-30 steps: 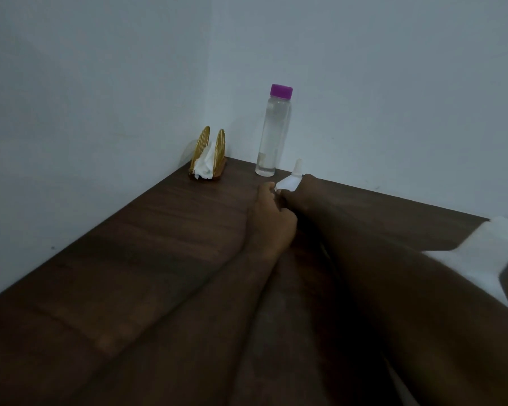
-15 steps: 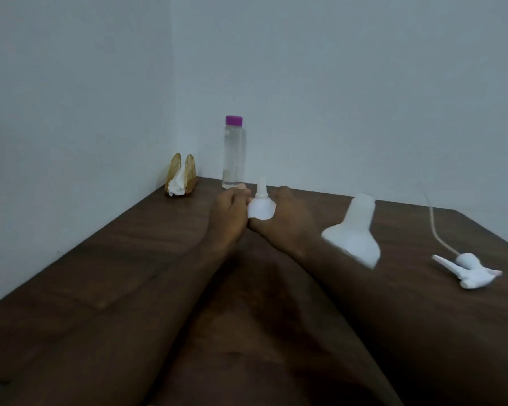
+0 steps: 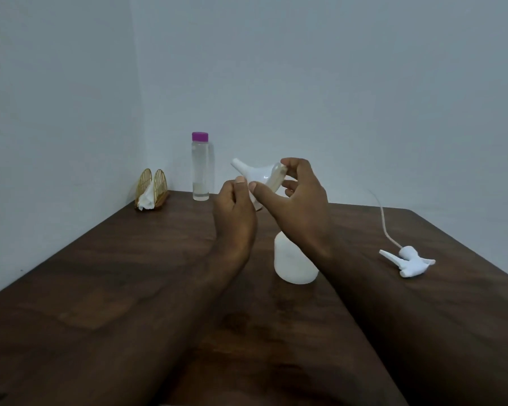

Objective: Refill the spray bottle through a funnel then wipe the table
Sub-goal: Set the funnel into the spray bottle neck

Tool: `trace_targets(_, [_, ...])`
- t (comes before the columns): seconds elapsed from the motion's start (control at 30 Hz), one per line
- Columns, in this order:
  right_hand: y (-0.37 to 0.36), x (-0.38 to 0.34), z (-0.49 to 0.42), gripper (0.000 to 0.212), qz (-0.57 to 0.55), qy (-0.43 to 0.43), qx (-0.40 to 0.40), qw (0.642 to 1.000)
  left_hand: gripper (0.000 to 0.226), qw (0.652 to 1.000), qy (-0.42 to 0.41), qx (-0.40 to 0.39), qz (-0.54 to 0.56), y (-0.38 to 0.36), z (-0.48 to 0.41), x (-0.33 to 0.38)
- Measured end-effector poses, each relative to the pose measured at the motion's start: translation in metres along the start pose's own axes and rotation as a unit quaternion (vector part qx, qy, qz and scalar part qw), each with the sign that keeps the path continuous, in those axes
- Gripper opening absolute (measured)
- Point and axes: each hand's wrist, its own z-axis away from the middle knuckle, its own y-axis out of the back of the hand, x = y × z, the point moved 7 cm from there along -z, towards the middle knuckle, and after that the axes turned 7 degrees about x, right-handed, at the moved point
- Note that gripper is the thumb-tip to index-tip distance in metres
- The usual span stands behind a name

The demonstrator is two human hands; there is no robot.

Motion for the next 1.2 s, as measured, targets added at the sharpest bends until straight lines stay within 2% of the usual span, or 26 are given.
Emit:
trace_targets(0.17, [0.039, 0.001, -0.016, 0.045, -0.069, -0.023, 0.014, 0.997, 0.033, 0.999, 0.003, -0.051, 0.009, -0.023, 0.016, -0.004])
trace_targets(0.27, [0.062, 0.009, -0.033, 0.043, -0.086, -0.057, 0.008, 0.995, 0.025, 0.987, -0.011, -0.140, -0.074, -0.039, 0.028, -0.022])
trace_targets(0.33, [0.073, 0.016, -0.041, 0.045, -0.103, -0.082, 0.001, 0.991, 0.047, 0.971, -0.014, -0.201, -0.126, -0.051, 0.037, -0.040])
trace_targets(0.4, [0.079, 0.024, -0.045, 0.042, -0.120, -0.103, -0.006, 0.987, 0.067, 0.960, -0.016, -0.230, -0.161, -0.060, 0.041, -0.051])
trace_targets(0.47, [0.084, 0.031, -0.048, 0.040, -0.126, -0.118, -0.007, 0.985, 0.074, 0.951, -0.027, -0.247, -0.185, -0.069, 0.043, -0.051])
trace_targets(0.57, [0.088, 0.039, -0.049, 0.032, -0.114, -0.119, -0.004, 0.986, 0.059, 0.944, -0.055, -0.254, -0.204, -0.075, 0.045, -0.048])
trace_targets(0.67, [0.091, 0.039, -0.052, 0.012, -0.104, -0.106, -0.007, 0.989, 0.034, 0.947, -0.075, -0.253, -0.184, -0.072, 0.047, -0.046])
trace_targets(0.77, [0.090, 0.041, -0.057, 0.015, -0.090, -0.096, -0.022, 0.991, 0.023, 0.952, -0.078, -0.244, -0.166, -0.067, 0.044, -0.045])
trace_targets(0.97, [0.082, 0.039, -0.066, 0.023, -0.031, -0.051, -0.053, 0.997, 0.026, 0.954, -0.066, -0.231, -0.177, -0.058, 0.040, -0.047])
trace_targets(1.03, [0.075, 0.035, -0.067, 0.025, -0.005, -0.032, -0.072, 0.997, 0.038, 0.954, -0.059, -0.232, -0.180, -0.058, 0.041, -0.048])
trace_targets(1.1, [0.067, 0.033, -0.068, 0.021, 0.012, -0.025, -0.093, 0.995, 0.050, 0.950, -0.053, -0.235, -0.198, -0.058, 0.041, -0.048])
trace_targets(1.2, [0.053, 0.026, -0.069, 0.011, 0.033, -0.015, -0.132, 0.991, 0.055, 0.947, -0.052, -0.235, -0.212, -0.058, 0.041, -0.048])
